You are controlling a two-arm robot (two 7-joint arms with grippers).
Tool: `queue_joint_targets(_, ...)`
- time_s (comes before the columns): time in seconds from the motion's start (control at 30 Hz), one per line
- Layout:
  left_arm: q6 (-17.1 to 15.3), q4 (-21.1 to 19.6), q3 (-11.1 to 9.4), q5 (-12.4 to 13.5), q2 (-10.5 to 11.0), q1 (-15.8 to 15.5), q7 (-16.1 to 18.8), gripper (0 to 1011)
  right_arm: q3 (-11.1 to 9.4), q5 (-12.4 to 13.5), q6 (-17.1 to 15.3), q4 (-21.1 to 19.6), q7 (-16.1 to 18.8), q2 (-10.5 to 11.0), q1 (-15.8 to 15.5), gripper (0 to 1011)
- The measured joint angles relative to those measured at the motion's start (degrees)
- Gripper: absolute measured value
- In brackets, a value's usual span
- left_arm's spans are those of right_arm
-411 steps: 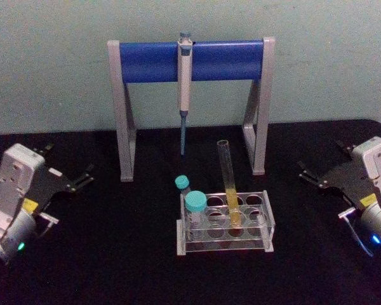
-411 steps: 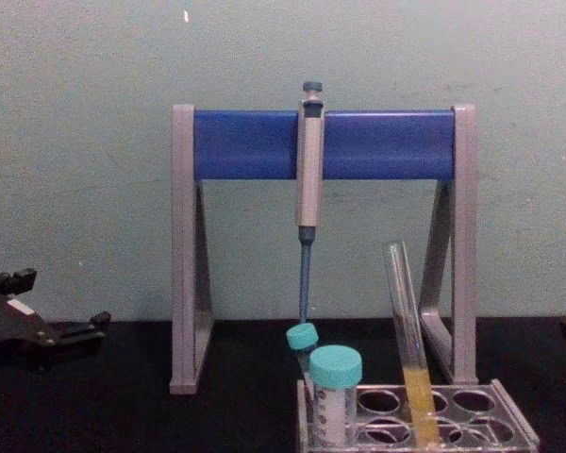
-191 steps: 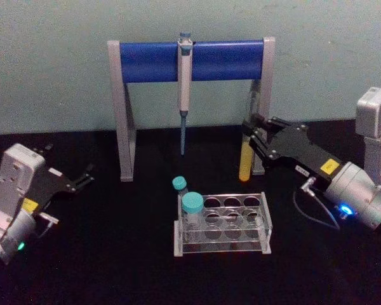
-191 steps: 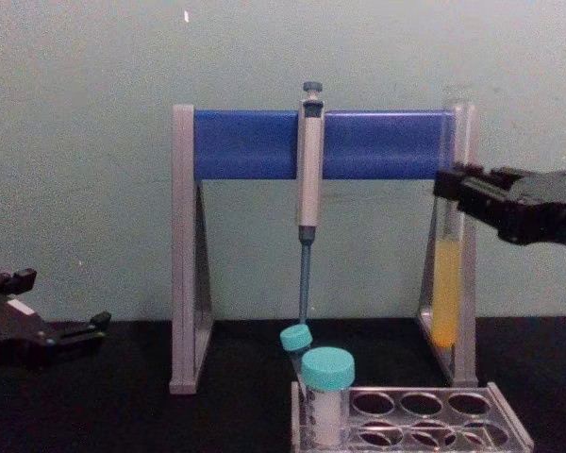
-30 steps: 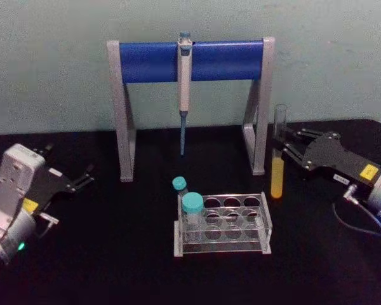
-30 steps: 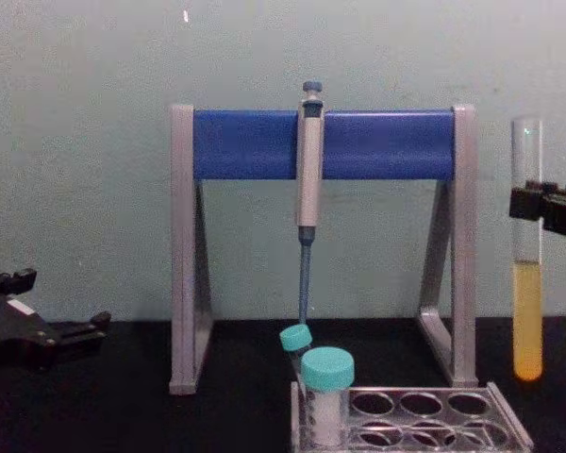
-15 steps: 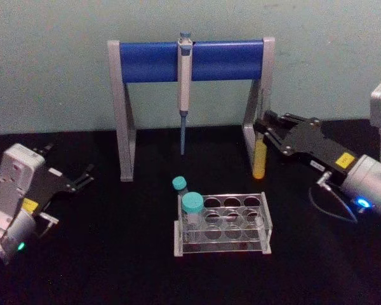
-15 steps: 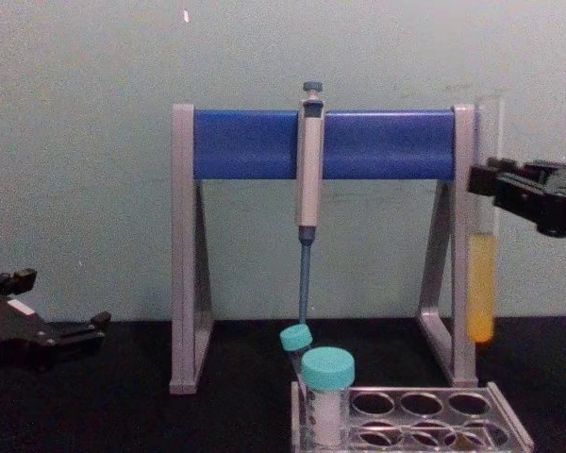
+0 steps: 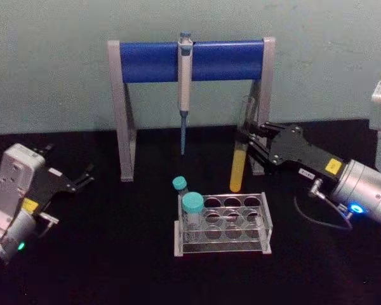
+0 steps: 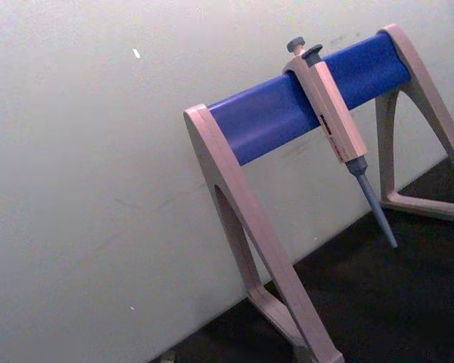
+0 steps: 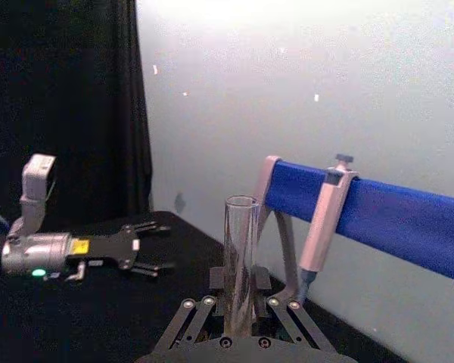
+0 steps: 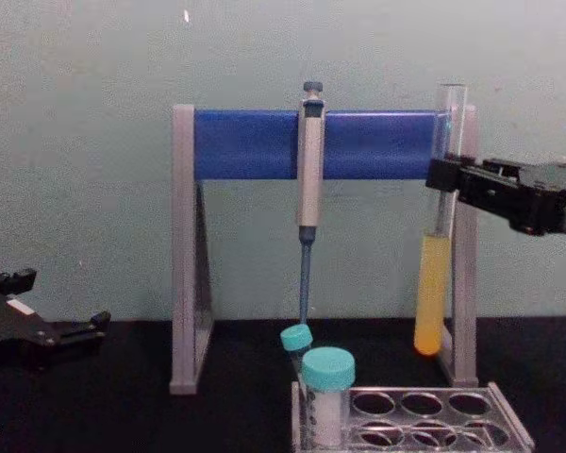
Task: Pick up the test tube from the test tube rack, shake it, then place it back into the test tube rack.
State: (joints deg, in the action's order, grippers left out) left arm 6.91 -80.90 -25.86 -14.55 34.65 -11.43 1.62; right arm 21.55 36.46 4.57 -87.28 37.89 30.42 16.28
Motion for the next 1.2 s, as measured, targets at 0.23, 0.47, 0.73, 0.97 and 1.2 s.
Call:
queue_joint_targets(0.23,0.00,0.00,0.00,0.00,0.00,0.00,0.00,1001,0.42,0.17,-0.28,-1.29,0.11,2.24,-0.81,225)
queue_joint_targets(0.47,0.00,0.00,0.00,0.00,0.00,0.00,0.00,1001,1.29,-0.15,0.68,-0.03,0.35,1.99,-0.31,225)
queue_joint_targets(0.73,0.00,0.00,0.00,0.00,0.00,0.00,0.00,1001,2.46,-0.71,1.17,2.26,0.81,1.19,0.46,225)
queue_joint_targets(0.97,0.00,0.00,0.00,0.00,0.00,0.00,0.00,1001,2.85,-1.12,1.71,3.40,0.89,0.76,0.78,225)
queue_joint_targets(1.2,0.00,0.00,0.00,0.00,0.00,0.00,0.00,1001,3.24,-1.60,1.92,4.42,0.94,0.36,1.12,225)
